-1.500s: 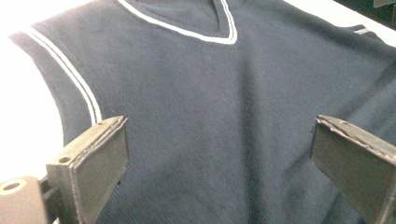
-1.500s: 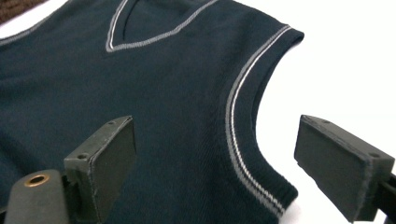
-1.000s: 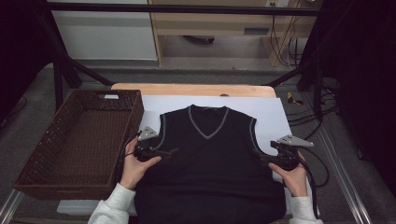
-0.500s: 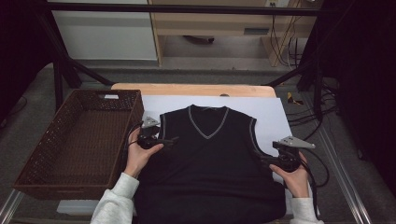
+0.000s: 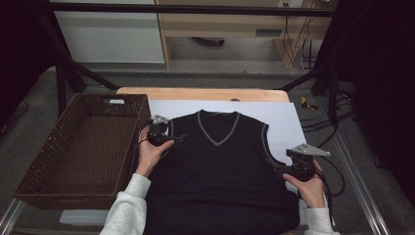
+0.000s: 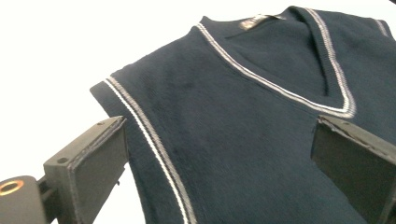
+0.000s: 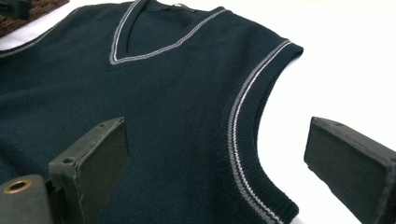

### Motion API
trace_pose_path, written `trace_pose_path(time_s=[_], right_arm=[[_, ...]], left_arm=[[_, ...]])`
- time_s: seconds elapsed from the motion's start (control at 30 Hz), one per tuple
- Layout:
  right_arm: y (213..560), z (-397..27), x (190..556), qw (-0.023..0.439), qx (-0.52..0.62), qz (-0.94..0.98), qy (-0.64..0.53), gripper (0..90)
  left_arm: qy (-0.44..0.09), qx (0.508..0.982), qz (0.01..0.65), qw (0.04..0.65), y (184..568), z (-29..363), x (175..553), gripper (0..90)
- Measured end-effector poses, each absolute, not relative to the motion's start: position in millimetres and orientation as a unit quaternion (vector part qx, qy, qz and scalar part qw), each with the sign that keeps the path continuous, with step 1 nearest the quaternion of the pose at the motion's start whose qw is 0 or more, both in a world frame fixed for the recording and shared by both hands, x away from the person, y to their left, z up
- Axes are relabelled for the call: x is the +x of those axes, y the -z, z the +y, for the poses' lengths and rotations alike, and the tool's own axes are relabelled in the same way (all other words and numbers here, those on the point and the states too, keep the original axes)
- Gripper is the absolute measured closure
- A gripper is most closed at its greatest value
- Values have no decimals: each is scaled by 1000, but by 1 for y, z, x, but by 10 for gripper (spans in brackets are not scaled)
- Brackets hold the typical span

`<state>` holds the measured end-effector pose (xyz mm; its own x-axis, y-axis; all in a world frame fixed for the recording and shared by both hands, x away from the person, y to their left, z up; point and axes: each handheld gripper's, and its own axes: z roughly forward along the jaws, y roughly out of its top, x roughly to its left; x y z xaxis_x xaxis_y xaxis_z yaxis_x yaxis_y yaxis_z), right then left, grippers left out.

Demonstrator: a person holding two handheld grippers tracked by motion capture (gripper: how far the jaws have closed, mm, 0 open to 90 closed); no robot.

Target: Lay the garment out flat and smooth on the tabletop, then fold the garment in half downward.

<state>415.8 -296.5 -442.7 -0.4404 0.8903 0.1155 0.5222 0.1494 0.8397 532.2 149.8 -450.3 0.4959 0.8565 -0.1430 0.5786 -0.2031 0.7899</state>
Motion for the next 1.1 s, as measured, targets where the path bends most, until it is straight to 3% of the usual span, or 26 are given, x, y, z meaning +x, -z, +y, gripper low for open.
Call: trace_pose_path(time_s=[0.2,0.37,0.5,0.67,0.8,1.1], right_arm=[[443,-296,416,207,485,730,-435,69],[443,-296,416,207,486,731,-432,69],[444,-296,416,207,485,732,-432,68],[444,-295,416,205,487,731,-431,68],[443,-295,416,206,487,731,-431,68],[443,-296,418,205,485,732,-433,71]], left_arm=[[-166,755,498,392,464,162,544,73],[-174,759,498,382,471,164,549,191],[-179,762,501,370,475,168,551,336],[-179,765,500,364,479,169,553,402],[-169,771,488,373,479,168,553,569],[-158,773,487,375,479,163,551,738]])
